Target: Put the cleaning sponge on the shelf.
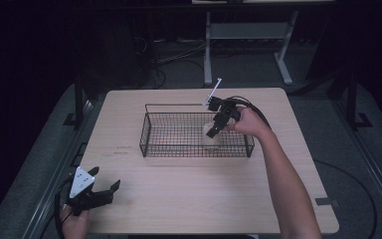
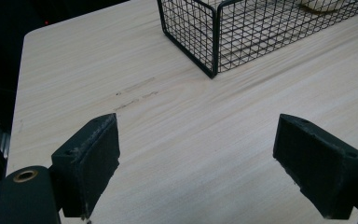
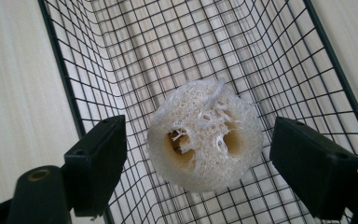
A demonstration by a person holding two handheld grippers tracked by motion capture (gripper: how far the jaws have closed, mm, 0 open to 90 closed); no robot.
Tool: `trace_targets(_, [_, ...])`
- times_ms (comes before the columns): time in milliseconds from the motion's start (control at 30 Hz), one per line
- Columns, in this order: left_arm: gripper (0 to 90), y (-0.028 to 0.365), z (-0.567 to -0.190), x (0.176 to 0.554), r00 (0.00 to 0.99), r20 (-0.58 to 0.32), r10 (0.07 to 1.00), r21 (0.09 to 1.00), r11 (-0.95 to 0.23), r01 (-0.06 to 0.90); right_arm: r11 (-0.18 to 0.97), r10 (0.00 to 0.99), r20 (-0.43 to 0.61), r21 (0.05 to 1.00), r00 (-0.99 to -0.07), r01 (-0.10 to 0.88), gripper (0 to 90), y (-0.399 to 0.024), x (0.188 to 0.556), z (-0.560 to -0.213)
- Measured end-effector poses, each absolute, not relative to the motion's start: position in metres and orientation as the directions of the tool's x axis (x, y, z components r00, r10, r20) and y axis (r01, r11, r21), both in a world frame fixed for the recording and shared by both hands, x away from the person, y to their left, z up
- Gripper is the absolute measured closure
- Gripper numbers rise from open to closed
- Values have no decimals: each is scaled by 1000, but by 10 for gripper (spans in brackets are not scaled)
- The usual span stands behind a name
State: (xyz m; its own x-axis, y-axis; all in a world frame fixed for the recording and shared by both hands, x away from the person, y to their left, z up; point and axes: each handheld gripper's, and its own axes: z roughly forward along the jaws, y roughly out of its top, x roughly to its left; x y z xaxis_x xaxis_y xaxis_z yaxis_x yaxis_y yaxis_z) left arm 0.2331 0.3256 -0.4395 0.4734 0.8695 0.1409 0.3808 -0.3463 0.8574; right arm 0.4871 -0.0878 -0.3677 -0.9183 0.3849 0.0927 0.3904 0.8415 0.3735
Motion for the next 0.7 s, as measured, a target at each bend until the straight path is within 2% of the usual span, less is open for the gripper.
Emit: trace_targets(700, [137,327,-440,233,472,139,870,859,-343,380,850,340,58,407,-939,333,182,-95,458,-339])
